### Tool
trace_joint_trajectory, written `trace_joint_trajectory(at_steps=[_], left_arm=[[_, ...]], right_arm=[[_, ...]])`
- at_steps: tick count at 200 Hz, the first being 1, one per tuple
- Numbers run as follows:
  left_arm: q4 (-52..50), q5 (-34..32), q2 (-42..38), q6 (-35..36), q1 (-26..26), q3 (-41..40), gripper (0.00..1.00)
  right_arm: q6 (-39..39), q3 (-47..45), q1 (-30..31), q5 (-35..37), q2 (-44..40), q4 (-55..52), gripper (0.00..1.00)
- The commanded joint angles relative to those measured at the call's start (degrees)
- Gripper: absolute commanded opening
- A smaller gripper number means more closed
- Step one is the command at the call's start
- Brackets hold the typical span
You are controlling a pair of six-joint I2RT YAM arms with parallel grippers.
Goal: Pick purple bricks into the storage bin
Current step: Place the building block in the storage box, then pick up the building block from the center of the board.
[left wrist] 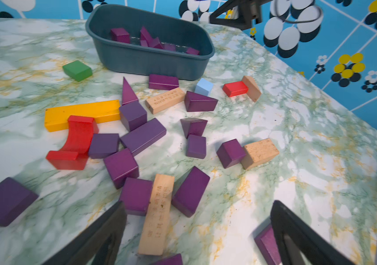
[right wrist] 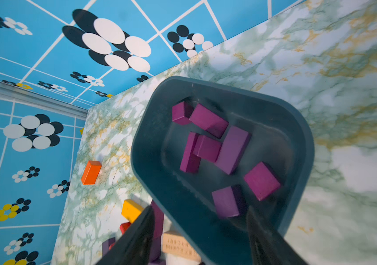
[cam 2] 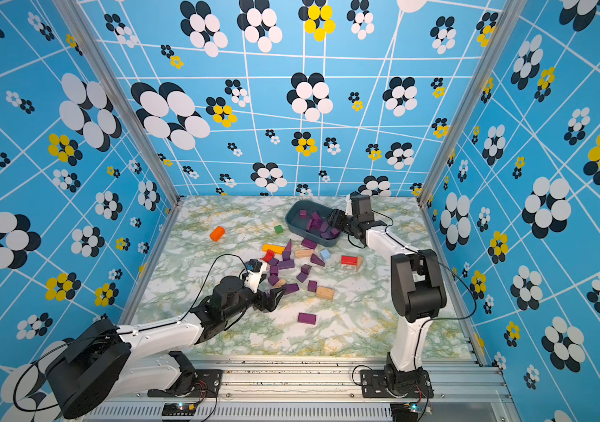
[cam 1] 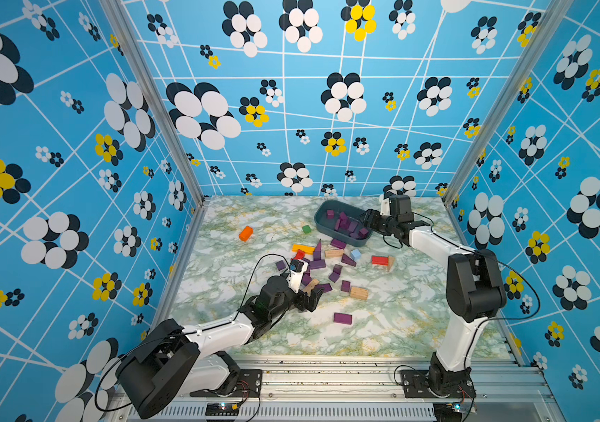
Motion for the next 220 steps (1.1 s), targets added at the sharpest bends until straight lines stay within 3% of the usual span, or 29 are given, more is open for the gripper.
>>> trace_joint_trajectory(at_steps=[1, 35, 84, 120, 174, 205, 220], left_arm=[[-10.4, -8.4, 0.9, 0.5, 0.2, 4.1, 1.0], [-19.4, -14.2, 2.0, -0.7, 3.0, 8.6, 0.99], [-23.1, -11.4, 3.0, -12.8, 12.5, 9.2, 1.0], [-27.3, -10.9, 8.8, -14.2, 14.2, 14.4, 0.98], [-29.9, -10.9, 17.7, -15.0, 17.7, 21.3, 0.95], [-32.6, -11.7, 21.4, -14.5, 18.6, 25.2, 0.89], [-33.8, -12.5, 22.7, -14.4, 18.7, 26.6, 0.86]], right_arm=[[-2.4, -5.0, 0.2, -0.3, -7.5, -0.2, 0.66], [-1.6, -16.2, 0.3, -0.1, -18.5, 1.3, 0.66], [-0.2, -28.5, 1.4, -1.9, -29.9, 3.4, 0.66], [0.1, -31.8, 1.4, -6.9, -33.2, 3.9, 0.68], [5.2, -39.9, 1.4, -19.7, -34.6, 19.3, 0.76], [5.8, -42.7, 1.4, -19.3, -36.8, 20.1, 0.77], [5.8, -43.9, 1.5, -18.6, -38.5, 19.7, 0.82]])
